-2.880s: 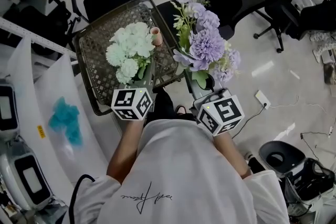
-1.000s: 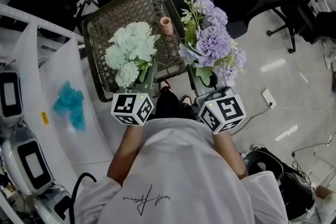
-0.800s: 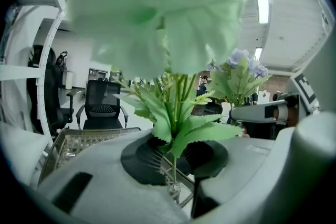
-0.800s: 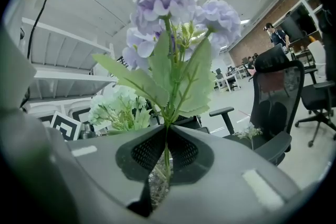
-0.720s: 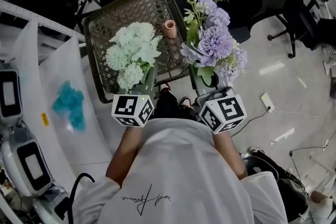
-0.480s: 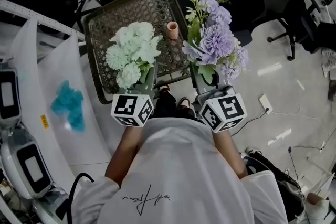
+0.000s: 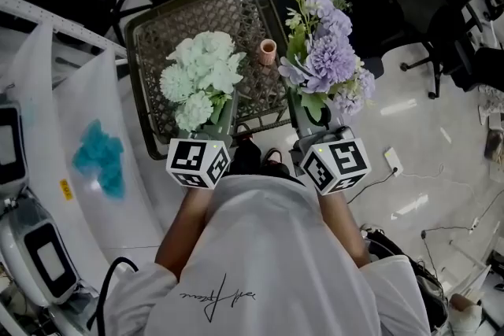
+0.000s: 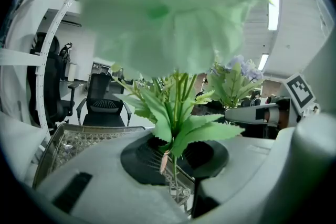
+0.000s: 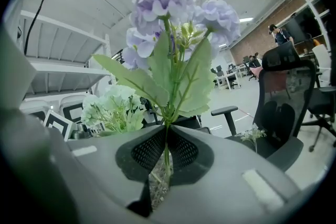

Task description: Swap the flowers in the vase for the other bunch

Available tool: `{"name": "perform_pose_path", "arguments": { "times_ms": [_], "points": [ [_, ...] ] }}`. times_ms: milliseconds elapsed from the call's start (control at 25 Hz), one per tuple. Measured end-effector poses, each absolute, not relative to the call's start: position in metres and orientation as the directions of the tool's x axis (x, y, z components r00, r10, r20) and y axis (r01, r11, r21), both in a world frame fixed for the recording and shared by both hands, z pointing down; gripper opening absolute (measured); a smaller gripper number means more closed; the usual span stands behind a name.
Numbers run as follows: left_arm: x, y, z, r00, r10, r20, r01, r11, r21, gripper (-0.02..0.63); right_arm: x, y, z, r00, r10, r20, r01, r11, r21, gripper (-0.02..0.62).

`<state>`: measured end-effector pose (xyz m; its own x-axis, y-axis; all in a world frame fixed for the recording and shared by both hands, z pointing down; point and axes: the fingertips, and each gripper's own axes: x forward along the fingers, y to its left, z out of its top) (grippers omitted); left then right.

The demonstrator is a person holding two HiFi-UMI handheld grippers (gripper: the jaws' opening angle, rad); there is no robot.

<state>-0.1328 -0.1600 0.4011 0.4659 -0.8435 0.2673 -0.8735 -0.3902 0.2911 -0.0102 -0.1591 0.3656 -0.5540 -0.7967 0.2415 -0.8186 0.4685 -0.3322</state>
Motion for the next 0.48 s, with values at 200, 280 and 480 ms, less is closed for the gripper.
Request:
{"name": "perform_pose_path", "arguments": {
  "times_ms": [200,280,480],
  "points": [
    [-0.1302,-0.1592,0.401,0.471,-0.842,0.263,-0.867,-0.387,0.314,0.081,-0.0087,-0.1564,0.3675,-0.554,-0.793,0.253,-0.819,0.467,-0.332,0.021],
    [-0.1293,-0.1589,0.4005,0.476,-0.839,0.262,-0.864,-0.391,0.317,0.081,-0.0084,-0.1556,0.3669,-0.551,-0.795,0.255,-0.822,0.465,-0.328,0.021],
    [-0.1305,-0.1616,0.401,0.487,-0.837,0.249,-0.857,-0.404,0.32,0.081,-0.0083,-0.1602,0.3685,-0.535,-0.807,0.251,-0.834,0.456,-0.311,0.021]
  ]
}}
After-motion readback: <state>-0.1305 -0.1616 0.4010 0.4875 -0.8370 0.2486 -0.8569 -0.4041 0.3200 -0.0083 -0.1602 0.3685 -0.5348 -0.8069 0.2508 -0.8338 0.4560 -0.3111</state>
